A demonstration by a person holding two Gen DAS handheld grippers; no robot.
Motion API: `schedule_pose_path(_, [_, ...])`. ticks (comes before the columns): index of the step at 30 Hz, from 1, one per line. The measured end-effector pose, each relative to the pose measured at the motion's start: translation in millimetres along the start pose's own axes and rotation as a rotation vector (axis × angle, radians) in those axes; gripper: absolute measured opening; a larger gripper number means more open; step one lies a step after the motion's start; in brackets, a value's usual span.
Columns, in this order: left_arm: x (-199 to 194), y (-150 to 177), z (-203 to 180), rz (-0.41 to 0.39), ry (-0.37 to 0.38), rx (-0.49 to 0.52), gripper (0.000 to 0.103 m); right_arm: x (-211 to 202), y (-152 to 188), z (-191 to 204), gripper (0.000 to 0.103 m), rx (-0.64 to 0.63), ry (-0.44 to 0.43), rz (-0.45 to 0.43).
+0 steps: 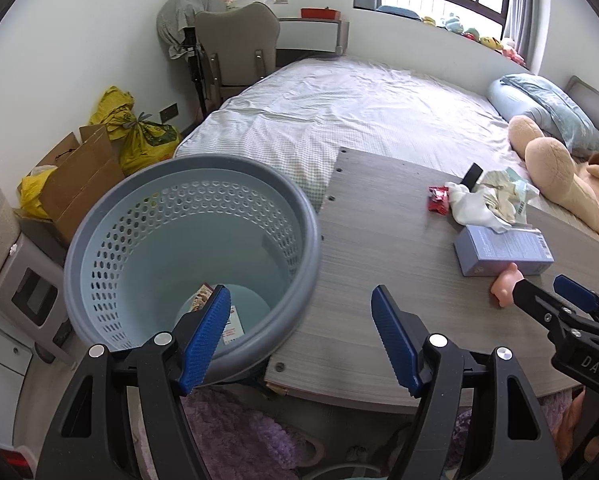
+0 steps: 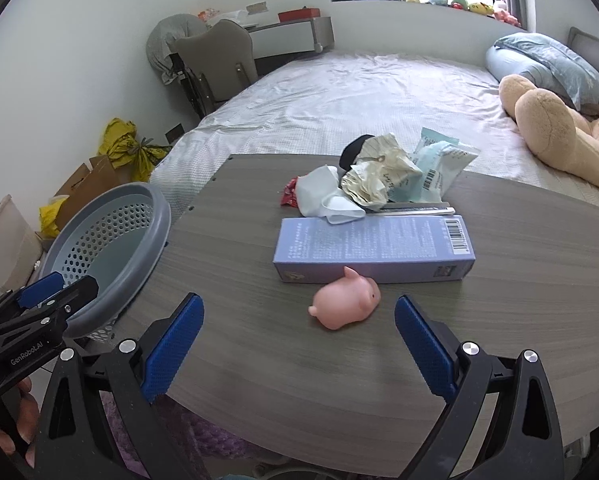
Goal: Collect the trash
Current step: 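Withdraw both grippers from the basket back toward the table, then close the right gripper on the pink toy pig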
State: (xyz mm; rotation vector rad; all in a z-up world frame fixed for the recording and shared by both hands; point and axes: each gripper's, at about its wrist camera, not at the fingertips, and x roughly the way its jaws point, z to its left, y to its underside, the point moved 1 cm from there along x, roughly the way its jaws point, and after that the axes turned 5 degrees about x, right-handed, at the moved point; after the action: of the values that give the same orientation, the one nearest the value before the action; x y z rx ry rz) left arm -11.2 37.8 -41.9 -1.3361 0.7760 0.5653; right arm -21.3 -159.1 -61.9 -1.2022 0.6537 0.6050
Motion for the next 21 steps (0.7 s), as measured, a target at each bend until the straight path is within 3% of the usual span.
schedule_pose_path(16, [17.0,-6.2,-25.0,0.032,0.020,0.053,0.070,35.0,5.9,-32.1,0.094,0.022,0.079,0.039])
schedule_pose_path(21, [22.4,-6.6,-27.7,0.044,0.022,0.057,0.070,43.0,2.7,-31.5,0.086,0.014,0.102,0.048])
